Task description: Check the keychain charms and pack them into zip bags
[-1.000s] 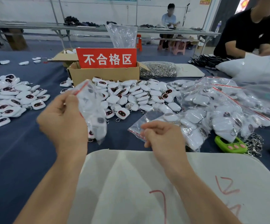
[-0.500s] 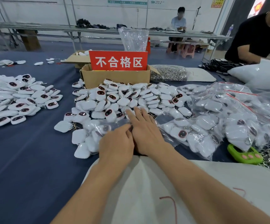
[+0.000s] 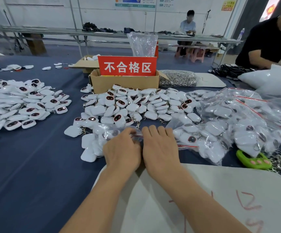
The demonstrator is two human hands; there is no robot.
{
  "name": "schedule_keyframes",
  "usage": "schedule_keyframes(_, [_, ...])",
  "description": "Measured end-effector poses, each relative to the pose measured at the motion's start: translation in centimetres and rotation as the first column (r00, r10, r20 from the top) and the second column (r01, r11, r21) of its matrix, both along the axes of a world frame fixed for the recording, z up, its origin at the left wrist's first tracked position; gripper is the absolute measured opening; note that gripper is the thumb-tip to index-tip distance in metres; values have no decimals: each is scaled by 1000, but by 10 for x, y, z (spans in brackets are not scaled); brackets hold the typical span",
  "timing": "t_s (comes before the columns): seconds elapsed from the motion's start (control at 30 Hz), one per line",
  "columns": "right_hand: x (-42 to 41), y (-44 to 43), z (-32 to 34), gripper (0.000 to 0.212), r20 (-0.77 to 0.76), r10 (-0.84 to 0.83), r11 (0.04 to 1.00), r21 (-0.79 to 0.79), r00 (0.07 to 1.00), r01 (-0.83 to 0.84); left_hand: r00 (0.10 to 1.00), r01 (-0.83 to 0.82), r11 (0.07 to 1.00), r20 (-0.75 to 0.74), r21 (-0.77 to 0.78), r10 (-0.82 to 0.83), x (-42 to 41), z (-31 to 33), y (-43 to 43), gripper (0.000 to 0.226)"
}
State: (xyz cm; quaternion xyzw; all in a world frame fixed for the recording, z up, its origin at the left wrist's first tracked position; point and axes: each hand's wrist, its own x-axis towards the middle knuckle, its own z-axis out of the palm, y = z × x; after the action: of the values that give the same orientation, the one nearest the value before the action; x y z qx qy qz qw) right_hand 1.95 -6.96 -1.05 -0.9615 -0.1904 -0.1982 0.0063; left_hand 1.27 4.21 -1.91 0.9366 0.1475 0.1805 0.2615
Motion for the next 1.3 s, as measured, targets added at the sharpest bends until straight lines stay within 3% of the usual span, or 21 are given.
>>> schedule_keyframes(0.13, [-25, -2, 8, 27, -36, -10, 1000, -23, 999, 10, 999, -33, 999, -11, 15, 33, 2, -3, 2, 36])
schedule_keyframes(0.37, [-25, -13, -4, 29, -248, -11, 962, 261, 969, 78, 999, -5, 1000, 37, 19, 4, 0, -1, 0, 42])
schedule_keyframes(0.57, [-13, -21, -9, 28, -313, -122, 921, 317, 942, 225, 955, 58, 974, 298, -220, 11, -8, 10, -4, 37])
schedule_keyframes(0.67, [-15, -22, -7, 13, -302, -104, 912, 352, 948, 212, 934, 143, 967, 353, -210, -62, -12, 12, -9, 37])
schedule_keyframes(0.73, [-18, -24, -3, 22, -306, -37, 829, 522, 951, 200, 926, 203, 961, 354, -186, -127, -13, 12, -11, 37])
schedule_keyframes(0.8, [-20, -32, 1, 30, -295, 50, 684, 707, 954, 182, 912, 293, 934, 353, -206, -208, -15, 12, -11, 35])
schedule_keyframes(0.9, [-28, -46, 9, 27, -250, 155, 636, 766, 956, 97, 855, 468, 838, 383, -281, -349, -20, 16, -15, 22])
schedule_keyframes(1.0, [-34, -53, 12, 23, -196, 169, 585, 808, 966, 62, 823, 524, 794, 424, -309, -378, -19, 19, -18, 14])
schedule_keyframes(1.03, [-35, -54, 12, 19, -214, 187, 520, 850, 959, 88, 828, 514, 802, 419, -306, -371, -19, 19, -19, 11])
schedule_keyframes(1.1, [-34, -54, 13, 11, -303, 283, 303, 928, 910, 215, 852, 475, 821, 400, -317, -338, -17, 17, -19, 9])
schedule_keyframes(1.2, [-29, -55, 15, 7, -375, 401, 28, 917, 836, 398, 885, 423, 797, 386, -431, -261, -14, 12, -17, 10])
schedule_keyframes(1.3, [-22, -59, 16, 9, -370, 471, -102, 879, 801, 466, 899, 411, 769, 355, -490, -255, -11, 10, -18, 7])
